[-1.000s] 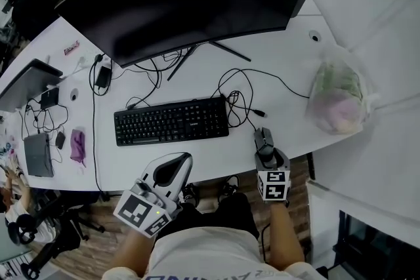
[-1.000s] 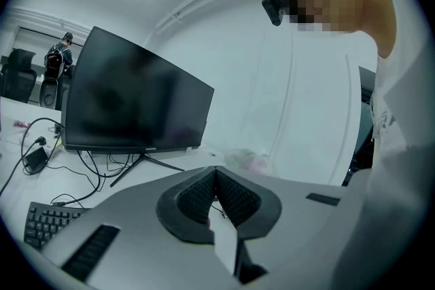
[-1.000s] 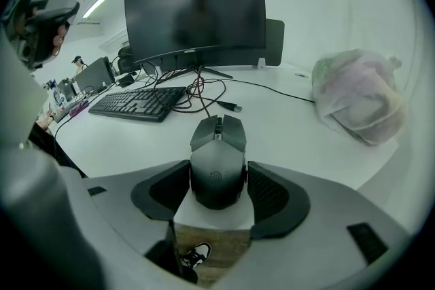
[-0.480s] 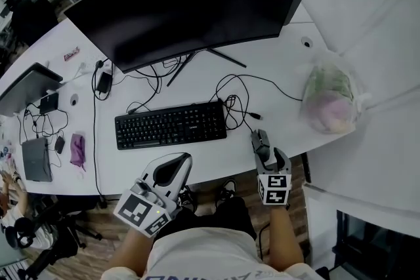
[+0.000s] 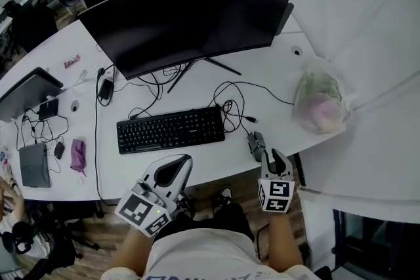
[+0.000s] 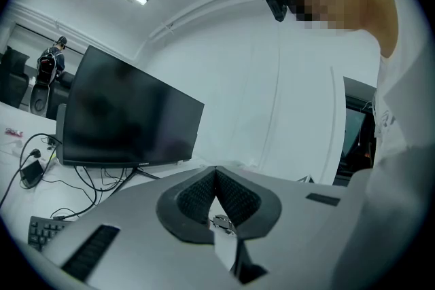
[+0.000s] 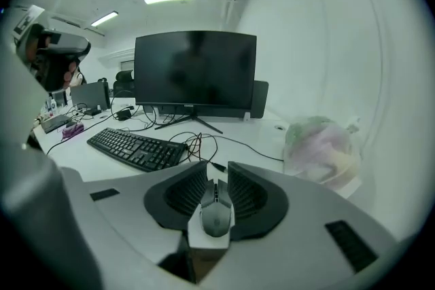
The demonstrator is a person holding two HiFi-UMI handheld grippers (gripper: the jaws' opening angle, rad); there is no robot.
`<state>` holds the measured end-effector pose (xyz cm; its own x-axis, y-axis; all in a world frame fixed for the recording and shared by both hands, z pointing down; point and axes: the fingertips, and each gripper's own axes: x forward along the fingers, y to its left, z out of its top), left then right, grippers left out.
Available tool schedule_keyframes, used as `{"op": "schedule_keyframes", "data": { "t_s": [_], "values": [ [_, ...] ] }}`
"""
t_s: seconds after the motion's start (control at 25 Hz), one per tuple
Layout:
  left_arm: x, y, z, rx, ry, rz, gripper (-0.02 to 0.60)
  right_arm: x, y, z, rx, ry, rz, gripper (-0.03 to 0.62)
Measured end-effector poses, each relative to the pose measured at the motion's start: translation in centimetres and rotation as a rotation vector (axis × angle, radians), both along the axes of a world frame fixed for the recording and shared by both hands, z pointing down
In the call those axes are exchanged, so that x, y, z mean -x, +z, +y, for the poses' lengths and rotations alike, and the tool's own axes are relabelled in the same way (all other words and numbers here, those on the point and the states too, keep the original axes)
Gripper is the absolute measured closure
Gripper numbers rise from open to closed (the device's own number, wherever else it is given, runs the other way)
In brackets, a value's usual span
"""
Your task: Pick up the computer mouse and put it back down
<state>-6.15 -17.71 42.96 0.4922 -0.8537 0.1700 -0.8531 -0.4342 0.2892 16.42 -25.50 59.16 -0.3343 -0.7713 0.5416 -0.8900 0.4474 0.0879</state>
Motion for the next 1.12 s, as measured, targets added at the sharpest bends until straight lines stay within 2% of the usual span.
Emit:
{"op": "schedule_keyframes", "data": {
  "t_s": [0.2, 0.44, 0.6, 0.84, 1.12],
  "values": [
    [0.3, -1.3, 0.3, -0.029, 0.014, 0.013, 0.577, 0.3, -4.0, 0.4, -0.075, 0.023, -0.028, 0.526],
    [0.5, -3.5, 0.6, -0.08, 0.035, 0.02, 0.577, 0.8, -8.4, 1.1, -0.151, 0.037, -0.059, 0.556],
    [0.6, -5.0, 0.7, -0.115, 0.045, 0.041, 0.577, 1.5, -11.4, 1.4, -0.19, 0.011, -0.058, 0.562],
    [1.3, -7.3, 1.4, -0.184, 0.063, 0.066, 0.577, 2.1, -17.6, 2.8, -0.302, -0.005, -0.056, 0.562],
    [1.8, -8.3, 1.4, -0.207, 0.071, 0.055, 0.577, 3.0, -22.7, 4.1, -0.381, -0.015, -0.13, 0.565]
  ]
}}
